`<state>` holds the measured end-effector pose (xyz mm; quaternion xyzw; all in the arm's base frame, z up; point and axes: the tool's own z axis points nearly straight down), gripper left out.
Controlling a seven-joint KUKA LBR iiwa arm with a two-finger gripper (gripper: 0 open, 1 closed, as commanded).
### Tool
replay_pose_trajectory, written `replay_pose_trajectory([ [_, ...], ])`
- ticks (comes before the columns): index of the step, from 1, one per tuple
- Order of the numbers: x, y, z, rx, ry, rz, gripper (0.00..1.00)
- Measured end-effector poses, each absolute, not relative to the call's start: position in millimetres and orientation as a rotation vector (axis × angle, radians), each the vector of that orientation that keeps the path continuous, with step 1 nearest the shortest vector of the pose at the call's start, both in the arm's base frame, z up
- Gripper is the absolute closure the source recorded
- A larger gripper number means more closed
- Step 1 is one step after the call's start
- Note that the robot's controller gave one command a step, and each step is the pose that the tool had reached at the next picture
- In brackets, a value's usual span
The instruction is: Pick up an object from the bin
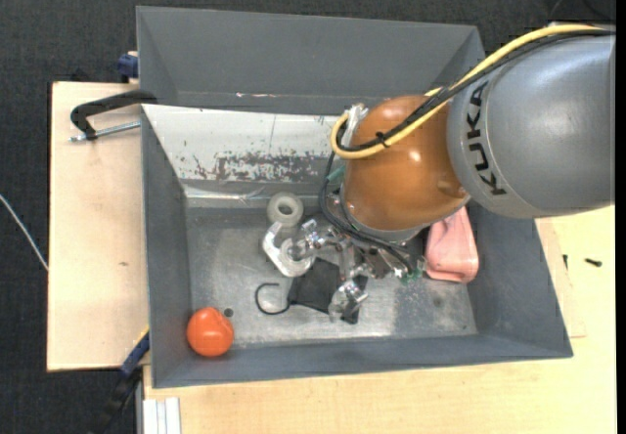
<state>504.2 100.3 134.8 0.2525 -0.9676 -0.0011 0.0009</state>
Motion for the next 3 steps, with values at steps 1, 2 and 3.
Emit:
replay_pose_trajectory([
  [1, 527.3, 81.1, 80.5, 1.014, -2.997, -0.004, 1.00],
  [2, 527.3, 81.1, 80.5, 1.014, -2.997, -0.004, 1.00],
  [3, 542.5, 99.7, 231.8, 1.063, -2.964, -0.001, 1.00],
])
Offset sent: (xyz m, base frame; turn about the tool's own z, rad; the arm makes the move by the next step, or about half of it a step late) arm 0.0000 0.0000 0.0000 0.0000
